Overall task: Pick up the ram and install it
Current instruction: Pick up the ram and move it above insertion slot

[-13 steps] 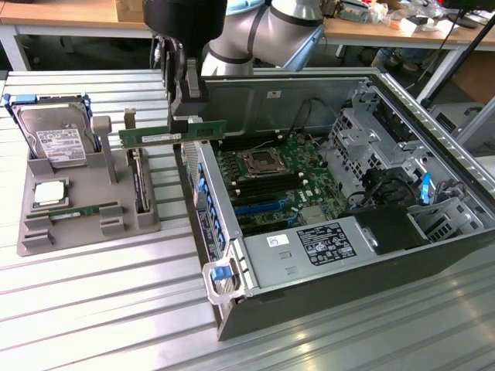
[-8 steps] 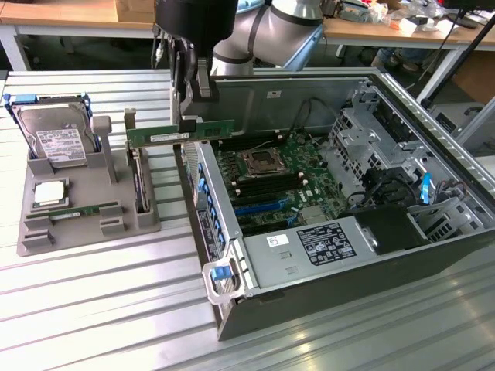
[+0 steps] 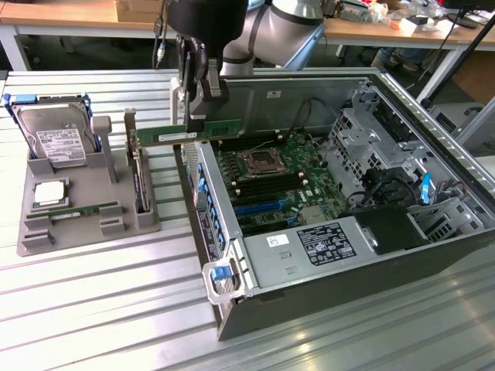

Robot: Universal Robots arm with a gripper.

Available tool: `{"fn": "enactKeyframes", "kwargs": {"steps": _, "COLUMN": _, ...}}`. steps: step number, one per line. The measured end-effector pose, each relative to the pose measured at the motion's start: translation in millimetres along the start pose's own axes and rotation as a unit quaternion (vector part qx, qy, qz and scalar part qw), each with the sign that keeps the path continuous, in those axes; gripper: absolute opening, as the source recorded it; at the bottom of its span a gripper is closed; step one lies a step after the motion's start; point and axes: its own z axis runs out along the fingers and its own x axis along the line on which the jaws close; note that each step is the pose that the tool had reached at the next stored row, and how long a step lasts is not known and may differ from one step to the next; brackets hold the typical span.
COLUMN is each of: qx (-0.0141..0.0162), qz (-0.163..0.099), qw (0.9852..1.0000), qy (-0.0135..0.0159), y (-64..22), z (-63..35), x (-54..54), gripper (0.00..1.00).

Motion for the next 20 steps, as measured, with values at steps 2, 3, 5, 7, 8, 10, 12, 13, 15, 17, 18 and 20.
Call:
{"fn": "enactKeyframes", "kwargs": {"steps": 2, "qx": 0.0000, "qz": 0.000, "qw": 1.0000, "qy": 0.0001, "y": -2.2, "z": -0.1, "x": 0.1, "gripper": 0.12}}
{"fn": "enactKeyframes", "kwargs": {"steps": 3, "qx": 0.0000, "qz": 0.000, "qw": 1.0000, "qy": 0.0001, "y": -3.2, "z": -0.1, "x": 0.1, "gripper": 0.12}}
{"fn": "enactKeyframes", "kwargs": {"steps": 5, "qx": 0.0000, "qz": 0.000, "qw": 1.0000, "qy": 0.0001, "y": -5.2, "z": -0.2, "x": 0.2, "gripper": 0.12}}
{"fn": "enactKeyframes", "kwargs": {"steps": 7, "qx": 0.0000, "qz": 0.000, "qw": 1.0000, "qy": 0.0003, "y": -8.0, "z": -0.4, "x": 0.3, "gripper": 0.12}}
{"fn": "enactKeyframes", "kwargs": {"steps": 8, "qx": 0.0000, "qz": 0.000, "qw": 1.0000, "qy": 0.0003, "y": -9.1, "z": -0.4, "x": 0.3, "gripper": 0.12}}
{"fn": "enactKeyframes", "kwargs": {"steps": 10, "qx": 0.0000, "qz": 0.000, "qw": 1.0000, "qy": 0.0003, "y": -11.3, "z": -0.5, "x": 0.3, "gripper": 0.12}}
{"fn": "enactKeyframes", "kwargs": {"steps": 12, "qx": 0.0000, "qz": 0.000, "qw": 1.0000, "qy": 0.0005, "y": -14.0, "z": -0.6, "x": 0.4, "gripper": 0.12}}
{"fn": "enactKeyframes", "kwargs": {"steps": 13, "qx": 0.0000, "qz": 0.000, "qw": 1.0000, "qy": 0.0005, "y": -15.5, "z": -0.7, "x": 0.5, "gripper": 0.12}}
{"fn": "enactKeyframes", "kwargs": {"steps": 15, "qx": 0.0000, "qz": 0.000, "qw": 1.0000, "qy": 0.0006, "y": -18.0, "z": -0.8, "x": 0.6, "gripper": 0.12}}
{"fn": "enactKeyframes", "kwargs": {"steps": 17, "qx": -0.0001, "qz": 0.000, "qw": 1.0000, "qy": 0.0007, "y": -20.1, "z": -1.0, "x": 0.6, "gripper": 0.12}}
{"fn": "enactKeyframes", "kwargs": {"steps": 18, "qx": 0.0000, "qz": 0.000, "qw": 1.0000, "qy": 0.0007, "y": -21.1, "z": -1.0, "x": 0.6, "gripper": 0.12}}
{"fn": "enactKeyframes", "kwargs": {"steps": 20, "qx": 0.0000, "qz": 0.000, "qw": 1.0000, "qy": 0.0008, "y": -23.4, "z": -1.1, "x": 0.7, "gripper": 0.12}}
